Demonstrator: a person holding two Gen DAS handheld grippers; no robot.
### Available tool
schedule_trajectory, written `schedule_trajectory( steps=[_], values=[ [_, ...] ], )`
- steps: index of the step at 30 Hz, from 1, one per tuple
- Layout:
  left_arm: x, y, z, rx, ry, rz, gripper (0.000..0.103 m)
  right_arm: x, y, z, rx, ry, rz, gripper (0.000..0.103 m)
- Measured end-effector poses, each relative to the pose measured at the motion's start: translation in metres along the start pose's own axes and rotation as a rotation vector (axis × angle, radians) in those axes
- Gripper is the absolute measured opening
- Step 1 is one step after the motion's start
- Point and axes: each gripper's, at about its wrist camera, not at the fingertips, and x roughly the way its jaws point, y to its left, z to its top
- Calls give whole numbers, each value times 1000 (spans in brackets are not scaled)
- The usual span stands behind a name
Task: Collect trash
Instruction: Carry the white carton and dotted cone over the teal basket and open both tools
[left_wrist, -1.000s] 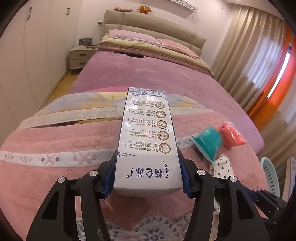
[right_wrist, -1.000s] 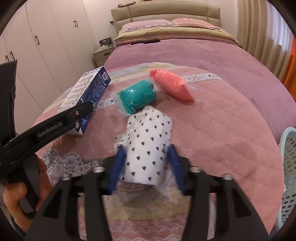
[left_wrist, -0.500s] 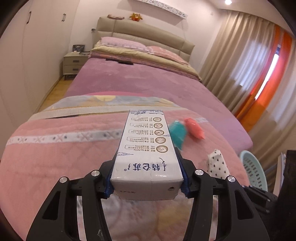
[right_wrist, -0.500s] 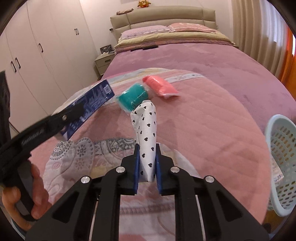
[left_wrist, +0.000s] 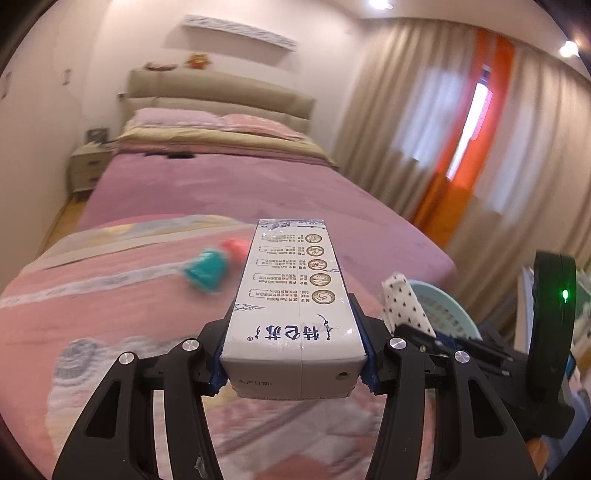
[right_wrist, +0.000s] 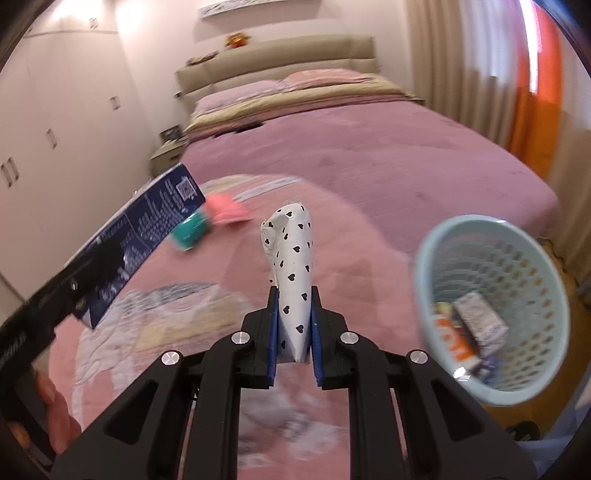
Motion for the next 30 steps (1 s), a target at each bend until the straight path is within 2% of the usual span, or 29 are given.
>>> schedule_trajectory(
  steps=[9, 14, 19, 23, 30],
  values=[
    [45, -92, 3, 146, 44, -114, 52, -25, -97, 8, 131, -61, -116, 13],
    [77, -134, -1, 209, 77, -153, 51, -15, -142, 7, 190, -49, -166, 13],
    [114, -154, -9, 208, 150, -180, 52, 0, -185, 2, 280, -12, -176, 13],
    [138, -166, -14, 230, 182, -180, 52, 11, -201, -1, 317, 22, -193, 13],
    [148, -176, -17, 236, 207, -208, 52, 32, -224, -10, 374, 85, -180, 14]
  ],
)
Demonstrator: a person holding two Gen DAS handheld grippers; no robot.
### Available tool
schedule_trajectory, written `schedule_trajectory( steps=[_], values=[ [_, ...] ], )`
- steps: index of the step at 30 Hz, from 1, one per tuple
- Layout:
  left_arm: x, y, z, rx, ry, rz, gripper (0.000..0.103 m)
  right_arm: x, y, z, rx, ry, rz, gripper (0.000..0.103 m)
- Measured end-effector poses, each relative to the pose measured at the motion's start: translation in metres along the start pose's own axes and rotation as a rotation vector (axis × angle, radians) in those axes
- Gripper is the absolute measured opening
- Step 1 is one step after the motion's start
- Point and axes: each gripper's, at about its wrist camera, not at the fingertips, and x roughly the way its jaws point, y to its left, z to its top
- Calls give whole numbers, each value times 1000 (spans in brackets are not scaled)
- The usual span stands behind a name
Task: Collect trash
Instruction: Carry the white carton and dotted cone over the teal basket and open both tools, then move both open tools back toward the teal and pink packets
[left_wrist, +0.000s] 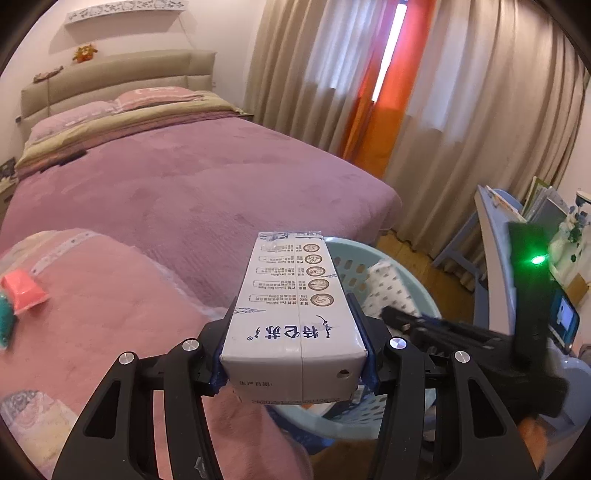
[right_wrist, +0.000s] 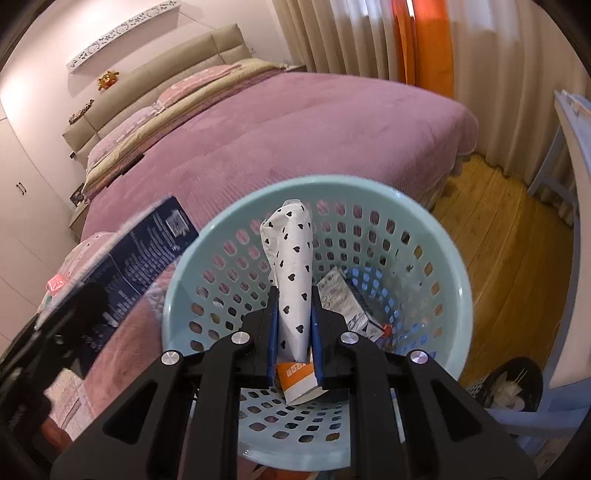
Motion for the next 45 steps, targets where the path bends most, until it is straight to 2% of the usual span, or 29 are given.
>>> schedule_trajectory(
  steps=[2, 3, 4, 5, 9, 12, 15, 23, 29, 32, 35, 38, 45],
  values=[
    [0, -3, 1, 24, 1, -7, 62, 6, -4, -1, 19, 18, -17, 25],
    [-1, -4, 0, 33, -2, 5, 77, 6, -5, -2, 27, 18, -18, 40],
    [-4, -4, -2, 37, -21, 25, 82, 5, -7, -2, 32, 14, -16, 55],
    [-7, -4, -2, 39, -29, 26, 82, 2, -8, -3, 41, 5, -9, 58],
    [-26, 4, -5, 5, -45, 5, 82, -10, -4, -4, 41, -13, 1, 58],
    [-46, 12, -5, -45, -74, -40, 82, -21, 10, -6, 11, -29, 23, 58],
    [-65, 20, -4, -59, -100, -33, 82, -33, 29, -8, -29, -45, 40, 58],
    [-118, 57, -14, -91, -184, 59, 82, -60, 106, -21, -190, -76, 133, 58],
    [-151, 106, -29, -130, -220, 192, 82, -64, 154, -35, -292, -78, 179, 59],
    [-161, 131, -39, -146, -213, 262, 82, -63, 181, -42, -361, -88, 173, 59],
    [-170, 163, -47, -184, -198, 297, 82, -62, 208, -50, -427, -114, 147, 59],
    [-173, 192, -51, -203, -161, 343, 82, -60, 227, -54, -465, -124, 157, 59],
    [-162, 228, -44, -227, -101, 335, 82, -48, 262, -51, -513, -136, 161, 59]
  ],
)
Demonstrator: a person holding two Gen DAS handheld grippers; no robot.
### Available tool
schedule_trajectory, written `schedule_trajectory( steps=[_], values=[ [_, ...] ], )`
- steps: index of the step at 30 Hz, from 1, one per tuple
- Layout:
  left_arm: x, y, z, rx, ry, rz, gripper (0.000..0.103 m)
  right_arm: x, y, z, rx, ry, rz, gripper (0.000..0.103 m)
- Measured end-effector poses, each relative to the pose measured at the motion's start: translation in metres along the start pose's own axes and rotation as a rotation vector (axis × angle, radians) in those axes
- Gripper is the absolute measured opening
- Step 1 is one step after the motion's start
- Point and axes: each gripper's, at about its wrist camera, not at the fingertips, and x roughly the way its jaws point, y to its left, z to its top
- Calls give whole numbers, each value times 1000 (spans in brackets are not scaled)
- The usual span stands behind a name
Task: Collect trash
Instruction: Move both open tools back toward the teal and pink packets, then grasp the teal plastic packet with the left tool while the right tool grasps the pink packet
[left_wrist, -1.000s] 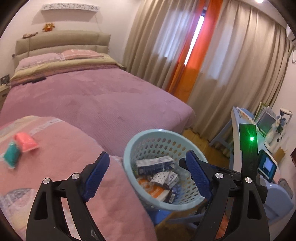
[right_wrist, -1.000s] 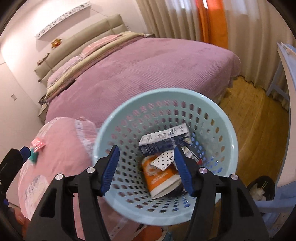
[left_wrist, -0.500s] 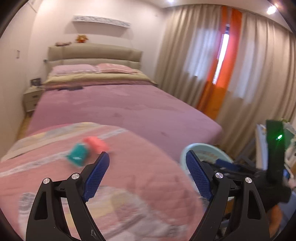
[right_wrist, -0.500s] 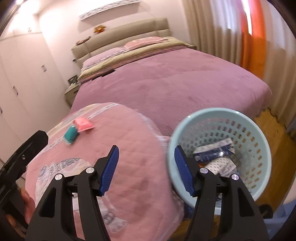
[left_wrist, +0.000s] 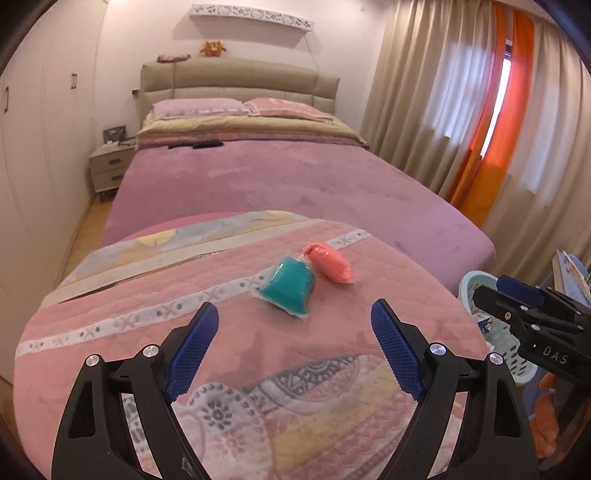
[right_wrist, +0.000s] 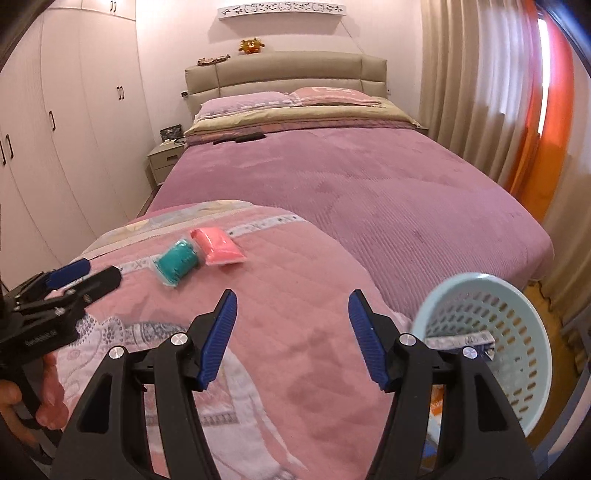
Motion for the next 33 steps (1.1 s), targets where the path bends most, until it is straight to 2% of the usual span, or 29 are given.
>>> schedule_trajectory(
  steps=[7, 9, 12, 16, 19, 25, 27, 30, 33],
  values=[
    [32, 8, 2, 1, 45, 8, 82, 19, 11, 14, -27, 1, 10, 59],
    [39, 8, 3, 5, 49, 26, 82, 24, 11, 16, -23, 2, 19, 59],
    [47, 4, 5, 28, 36, 95, 82, 31, 8, 18, -12, 10, 25, 59],
    [59, 2, 5, 41, 50, 66, 84, 43, 5, 18, 4, 32, 49, 59],
    [71, -5, 1, 71, 68, 84, 84, 50, 9, 20, -17, 39, 45, 59],
    [88, -2, 7, 20, 91, 41, 81, 61, 16, 24, -33, 47, 41, 59],
    [92, -3, 8, 34, 102, 45, 76, 65, 18, 25, -36, 49, 40, 59],
    [104, -3, 5, 22, 152, 42, 53, 70, 19, 26, -40, 59, 40, 59],
    [102, -2, 5, 19, 143, 42, 48, 75, 21, 28, -46, 67, 40, 59]
  ],
)
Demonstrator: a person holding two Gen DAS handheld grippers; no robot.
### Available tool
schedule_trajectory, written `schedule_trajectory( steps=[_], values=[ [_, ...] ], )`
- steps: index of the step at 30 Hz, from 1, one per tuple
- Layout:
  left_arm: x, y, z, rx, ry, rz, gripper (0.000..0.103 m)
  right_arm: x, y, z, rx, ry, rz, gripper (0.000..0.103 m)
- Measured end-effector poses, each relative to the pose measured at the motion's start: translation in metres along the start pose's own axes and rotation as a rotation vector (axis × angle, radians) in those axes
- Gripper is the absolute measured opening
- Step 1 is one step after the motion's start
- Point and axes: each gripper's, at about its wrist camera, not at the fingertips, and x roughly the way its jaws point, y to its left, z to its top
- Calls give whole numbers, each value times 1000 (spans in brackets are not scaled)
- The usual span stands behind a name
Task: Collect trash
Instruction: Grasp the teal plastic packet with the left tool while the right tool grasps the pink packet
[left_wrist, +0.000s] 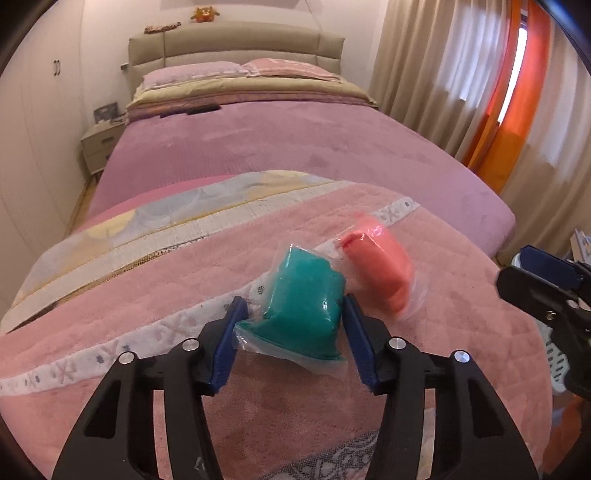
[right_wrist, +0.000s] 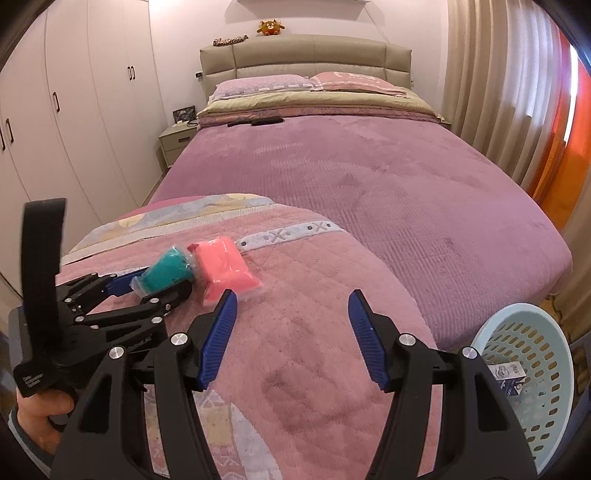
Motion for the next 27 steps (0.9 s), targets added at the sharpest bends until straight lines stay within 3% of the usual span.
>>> schedule_trajectory(
  steps=[3, 6, 11, 17, 25, 26, 27],
  values=[
    [-6, 11, -1, -57, -23, -25, 39, 8, 3, 4, -3, 12, 11, 59],
    [-13, 25, -3, -131, -49, -74, 39, 20, 7, 8, 5, 32, 40, 59],
    [-20, 42, -6, -217, -88, -47, 39, 42, 15, 14, 38, 69, 131, 59],
    [-21, 51, -5, -278, -98, 45, 39, 65, 31, 16, 50, 83, 96, 59],
    [-19, 60, -4, -316, -83, 51, 39, 73, 44, 11, 4, 74, 48, 59],
    [-19, 59, -4, -313, -81, 53, 39, 73, 45, 11, 1, 71, 45, 57],
    [-19, 58, -4, -311, -80, 56, 39, 73, 46, 10, -8, 72, 56, 37]
  ],
)
